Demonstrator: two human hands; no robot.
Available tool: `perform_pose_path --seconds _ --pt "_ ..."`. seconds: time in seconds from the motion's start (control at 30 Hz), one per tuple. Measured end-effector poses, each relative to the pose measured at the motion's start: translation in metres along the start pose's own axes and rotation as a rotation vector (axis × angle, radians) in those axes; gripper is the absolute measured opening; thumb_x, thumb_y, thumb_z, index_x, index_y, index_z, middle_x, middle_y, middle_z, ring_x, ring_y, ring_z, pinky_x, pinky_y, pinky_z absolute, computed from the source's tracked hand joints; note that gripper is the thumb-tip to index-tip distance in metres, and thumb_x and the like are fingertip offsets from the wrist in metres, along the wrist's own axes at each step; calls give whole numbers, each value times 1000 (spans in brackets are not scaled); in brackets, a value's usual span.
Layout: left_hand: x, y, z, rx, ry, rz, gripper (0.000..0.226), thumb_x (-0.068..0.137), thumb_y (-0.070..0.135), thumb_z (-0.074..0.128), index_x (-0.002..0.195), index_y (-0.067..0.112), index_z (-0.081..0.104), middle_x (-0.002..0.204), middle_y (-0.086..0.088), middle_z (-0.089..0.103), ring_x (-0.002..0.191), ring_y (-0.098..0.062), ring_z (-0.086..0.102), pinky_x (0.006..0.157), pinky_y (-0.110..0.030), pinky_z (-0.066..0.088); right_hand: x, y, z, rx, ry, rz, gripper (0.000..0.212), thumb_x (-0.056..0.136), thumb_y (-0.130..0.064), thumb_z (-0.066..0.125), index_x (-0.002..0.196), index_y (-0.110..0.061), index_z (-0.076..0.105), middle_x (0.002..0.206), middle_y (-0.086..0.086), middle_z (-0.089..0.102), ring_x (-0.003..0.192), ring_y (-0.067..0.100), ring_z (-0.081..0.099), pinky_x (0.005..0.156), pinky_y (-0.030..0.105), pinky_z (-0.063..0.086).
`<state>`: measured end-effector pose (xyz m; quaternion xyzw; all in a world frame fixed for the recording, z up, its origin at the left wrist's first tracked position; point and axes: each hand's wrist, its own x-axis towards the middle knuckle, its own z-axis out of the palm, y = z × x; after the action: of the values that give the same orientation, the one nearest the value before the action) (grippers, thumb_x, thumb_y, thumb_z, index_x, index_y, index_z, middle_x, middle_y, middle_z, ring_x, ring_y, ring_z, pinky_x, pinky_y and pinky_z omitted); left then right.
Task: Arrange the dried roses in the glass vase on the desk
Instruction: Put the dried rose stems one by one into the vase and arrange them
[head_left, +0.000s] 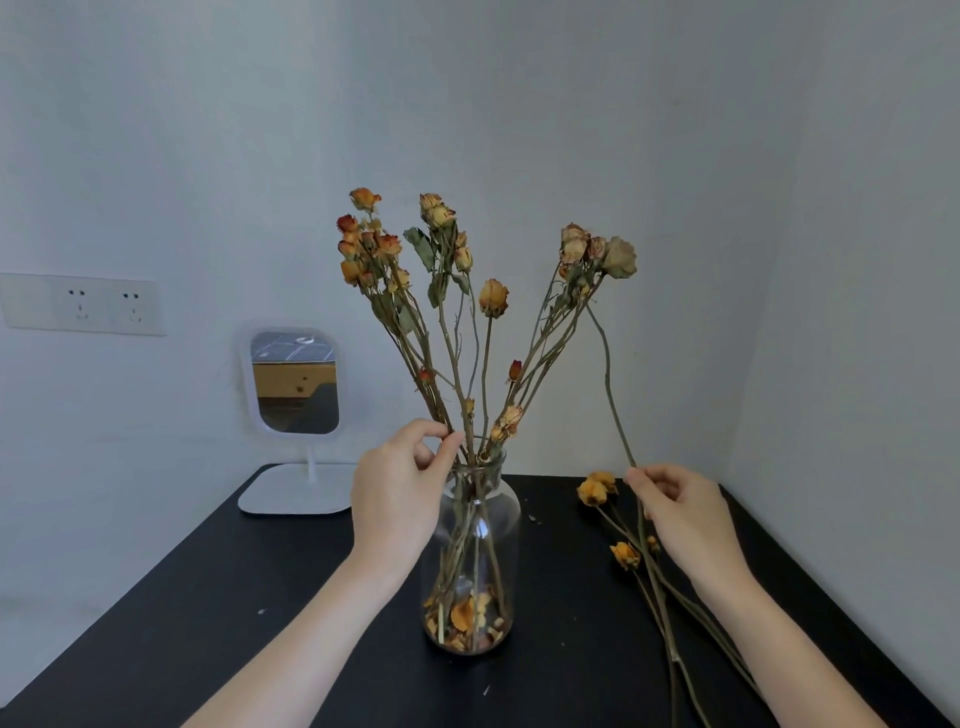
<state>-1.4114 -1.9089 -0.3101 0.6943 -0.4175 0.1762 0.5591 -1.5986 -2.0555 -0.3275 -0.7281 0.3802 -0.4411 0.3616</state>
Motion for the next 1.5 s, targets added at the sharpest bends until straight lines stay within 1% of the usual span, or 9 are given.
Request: perform_pose_path --seconds 0.33,0.47,0.57,0.73,0.93,1.03,1.1,1.2,1.5 --pt "-5 -7 5 47 -59 -16 16 85 33 62 90 23 74 39 9 43 49 -1 52 46 -9 32 1 5 6 10 -9 7 4 89 -27 58 86 -30 58 75 -1 62 66 8 55 54 18 41" --pt "-17 -11 6 -13 48 -2 11 81 35 65 84 26 59 46 8 47 52 -8 53 49 -14 38 2 6 7 0 -12 10 3 90 -27 57 87 -29 57 74 -3 61 68 8 56 56 19 41" --pt "-28 -18 12 -40 33 -93 32 74 49 65 88 28 44 64 8 49 59 -8 51 54 -18 41 3 4 7 12 14 4 4 91 -28 56 93 -26 59 77 -5 61 71 5 56 58 18 39" --pt "-28 -23 29 72 -163 -182 72 63 60 71 117 21 45 114 5 52 108 -14 48 91 -36 47 10 -9 6 109 75 -39 12 93 -26 51 97 -20 60 76 -5 60 74 2 56 62 15 36" --pt "-15 -22 38 33 -174 -233 79 61 58 74 123 19 44 120 4 55 117 -18 47 96 -47 45 18 -34 4 219 113 -138 14 95 -23 46 94 -20 59 68 -2 53 62 8 51 60 22 39" --pt "-14 -26 36 -71 -198 -231 68 59 53 77 113 29 42 106 15 56 111 -13 52 93 -39 48 22 -46 4 287 120 -165 14 95 -21 45 87 -23 56 67 -2 52 61 10 48 60 24 38" --pt "-13 -29 33 -125 -233 -241 68 59 50 79 109 36 35 96 26 52 100 -1 53 78 -14 46 23 -52 4 310 129 -185 16 95 -21 44 85 -24 56 66 -2 52 60 10 48 60 24 39" --pt "-9 -36 29 -186 -300 -253 68 62 45 80 110 40 33 91 32 51 83 18 51 57 1 40 24 -58 5 332 136 -201 17 96 -21 43 85 -25 56 66 -4 52 59 8 48 59 24 40" --pt "1 -47 25 -294 -497 -296 53 69 31 77 103 47 40 104 27 55 103 8 51 73 -8 38 21 -68 4 337 142 -250 18 96 -22 42 85 -27 55 65 -6 52 51 -3 48 56 21 41"
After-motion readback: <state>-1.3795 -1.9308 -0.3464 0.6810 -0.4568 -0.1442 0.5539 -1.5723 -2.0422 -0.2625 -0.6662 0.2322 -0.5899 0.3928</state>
